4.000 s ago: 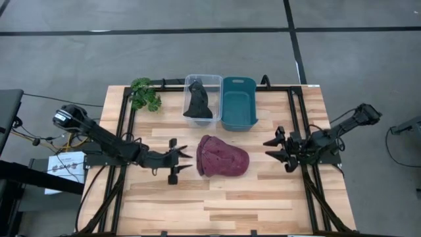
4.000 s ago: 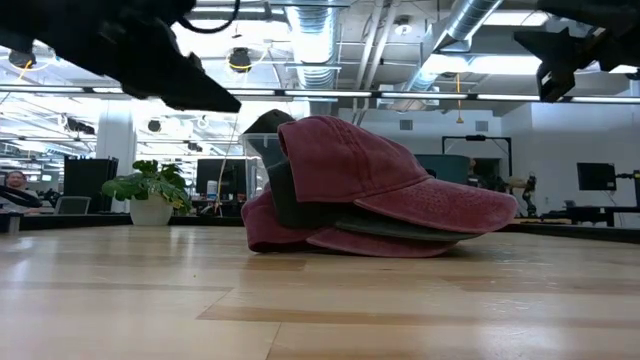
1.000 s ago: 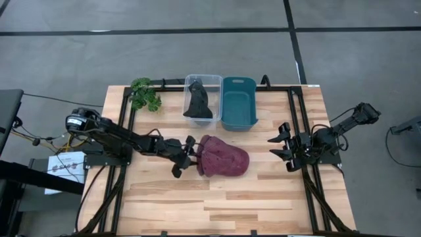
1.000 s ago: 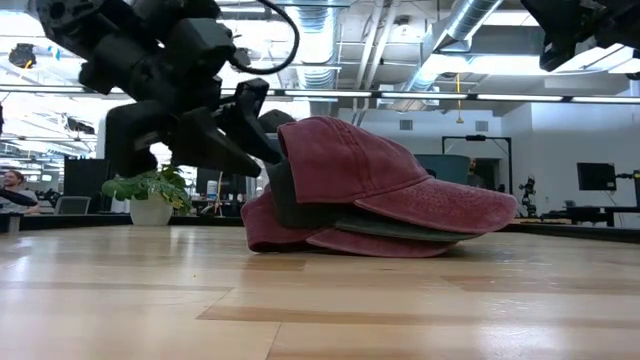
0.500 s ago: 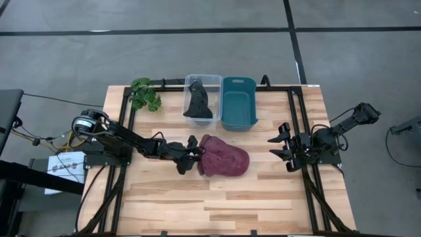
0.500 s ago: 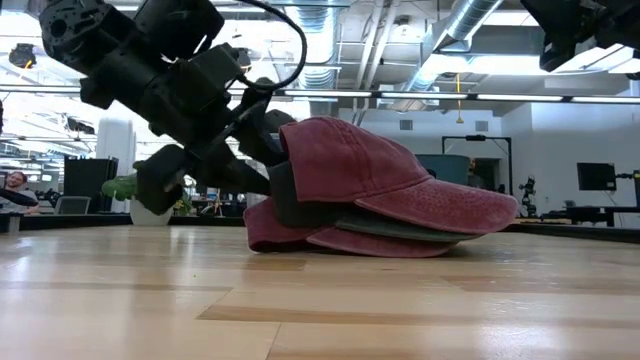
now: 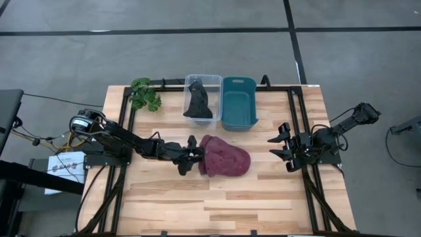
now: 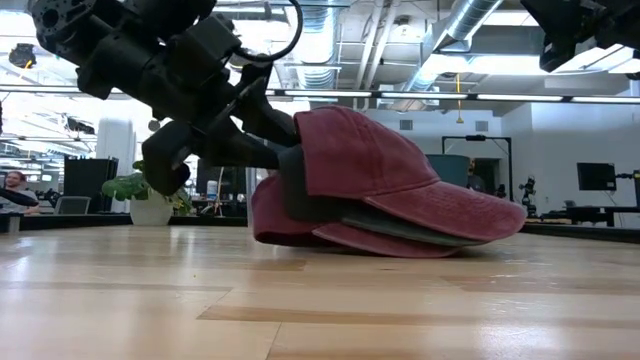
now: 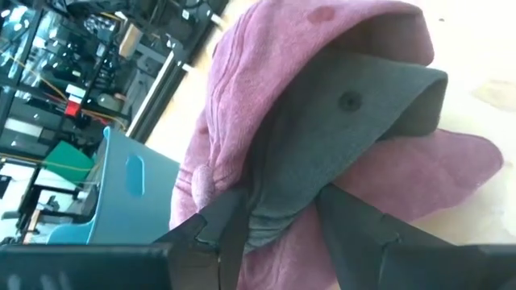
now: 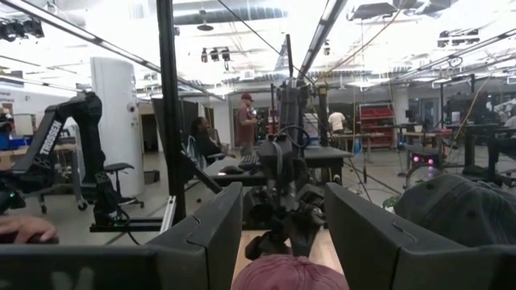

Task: Pick & Place hat
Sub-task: Put the black cap into the transparent bin

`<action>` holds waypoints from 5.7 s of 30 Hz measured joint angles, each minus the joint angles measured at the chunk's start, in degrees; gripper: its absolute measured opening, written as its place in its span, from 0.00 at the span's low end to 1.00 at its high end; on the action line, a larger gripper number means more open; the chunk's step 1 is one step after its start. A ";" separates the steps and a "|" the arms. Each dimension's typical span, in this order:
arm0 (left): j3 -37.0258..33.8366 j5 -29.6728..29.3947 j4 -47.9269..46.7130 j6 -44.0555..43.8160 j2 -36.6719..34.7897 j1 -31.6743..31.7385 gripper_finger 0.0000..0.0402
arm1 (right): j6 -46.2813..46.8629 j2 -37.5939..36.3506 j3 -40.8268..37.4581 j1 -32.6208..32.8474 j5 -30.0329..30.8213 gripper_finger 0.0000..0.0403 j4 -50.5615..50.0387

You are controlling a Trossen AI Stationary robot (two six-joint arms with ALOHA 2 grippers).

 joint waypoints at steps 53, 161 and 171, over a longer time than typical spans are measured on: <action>0.07 10.79 7.10 -8.49 0.39 3.95 0.03 | 0.00 0.00 0.00 0.01 0.01 0.40 0.02; 23.52 28.59 -6.99 -2.52 -13.62 45.60 0.03 | 1.49 0.04 0.02 0.00 0.17 0.40 -0.27; 23.47 31.01 -9.19 -0.65 -5.81 41.19 0.03 | 1.49 0.04 0.02 0.00 0.13 0.40 -1.53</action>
